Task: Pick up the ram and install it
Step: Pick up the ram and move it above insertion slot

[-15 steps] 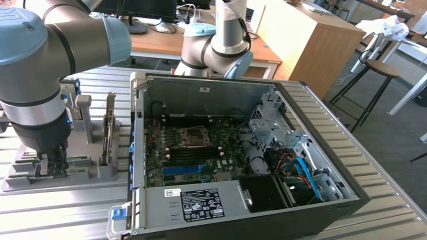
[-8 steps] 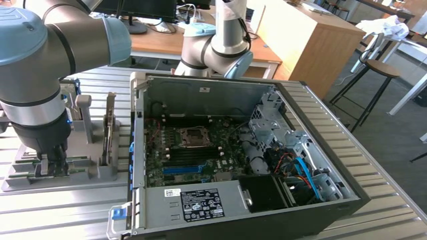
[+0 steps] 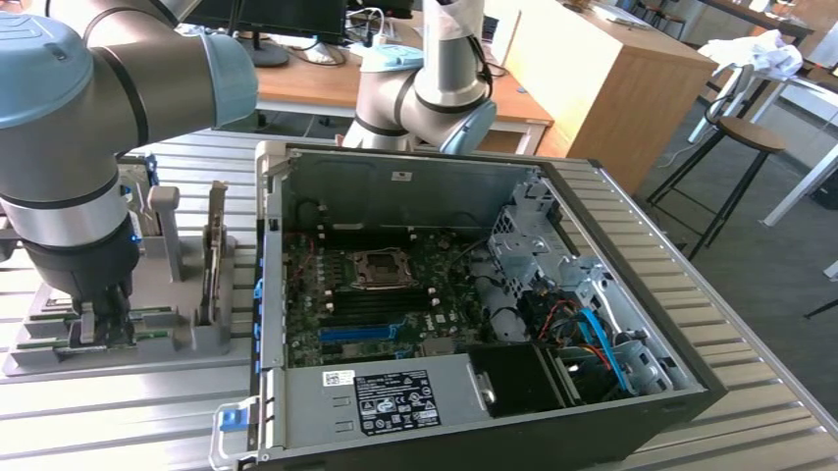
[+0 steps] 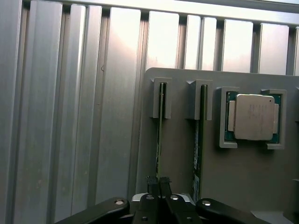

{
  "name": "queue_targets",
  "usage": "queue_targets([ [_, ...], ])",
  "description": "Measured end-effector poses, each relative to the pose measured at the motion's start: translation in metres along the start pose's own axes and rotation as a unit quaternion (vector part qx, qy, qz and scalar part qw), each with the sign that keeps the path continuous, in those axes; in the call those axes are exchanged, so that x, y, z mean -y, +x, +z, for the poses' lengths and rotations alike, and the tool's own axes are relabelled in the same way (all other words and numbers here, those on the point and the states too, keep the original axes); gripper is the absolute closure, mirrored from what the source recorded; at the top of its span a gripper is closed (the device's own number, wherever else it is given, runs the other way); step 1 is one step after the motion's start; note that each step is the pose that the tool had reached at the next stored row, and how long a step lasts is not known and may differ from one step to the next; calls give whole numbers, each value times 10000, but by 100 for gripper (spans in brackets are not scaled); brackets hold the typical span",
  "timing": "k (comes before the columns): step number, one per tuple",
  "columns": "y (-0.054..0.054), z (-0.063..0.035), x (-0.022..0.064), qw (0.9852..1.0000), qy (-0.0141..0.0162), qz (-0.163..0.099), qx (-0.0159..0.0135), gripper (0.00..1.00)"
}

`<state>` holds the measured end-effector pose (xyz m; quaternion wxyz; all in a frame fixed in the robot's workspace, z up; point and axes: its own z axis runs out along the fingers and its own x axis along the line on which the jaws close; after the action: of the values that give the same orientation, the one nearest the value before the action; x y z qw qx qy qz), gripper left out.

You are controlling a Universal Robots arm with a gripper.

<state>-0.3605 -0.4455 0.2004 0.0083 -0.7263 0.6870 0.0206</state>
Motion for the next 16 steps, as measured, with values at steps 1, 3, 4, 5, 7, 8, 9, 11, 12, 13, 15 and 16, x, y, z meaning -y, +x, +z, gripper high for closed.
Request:
queue_targets([
  [1, 0, 0, 0, 10000, 0, 0, 0, 89],
  [3, 0, 0, 0, 10000, 0, 0, 0, 89],
  [4, 0, 0, 0, 10000, 0, 0, 0, 89],
  [5, 0, 0, 0, 10000, 0, 0, 0, 89],
  [7, 3, 0, -1, 10000, -1, 0, 0, 89],
  [8, 5, 0, -1, 10000, 0, 0, 0, 89],
  [9, 7, 0, -1, 10000, 0, 0, 0, 89],
  [11, 9, 0, -1, 10000, 0, 0, 0, 89],
  [12, 10, -1, -1, 10000, 0, 0, 0, 89],
  [13, 11, -1, -1, 10000, 0, 0, 0, 89],
  [15, 12, -1, -1, 10000, 0, 0, 0, 89],
  [16, 12, -1, -1, 10000, 0, 0, 0, 89],
])
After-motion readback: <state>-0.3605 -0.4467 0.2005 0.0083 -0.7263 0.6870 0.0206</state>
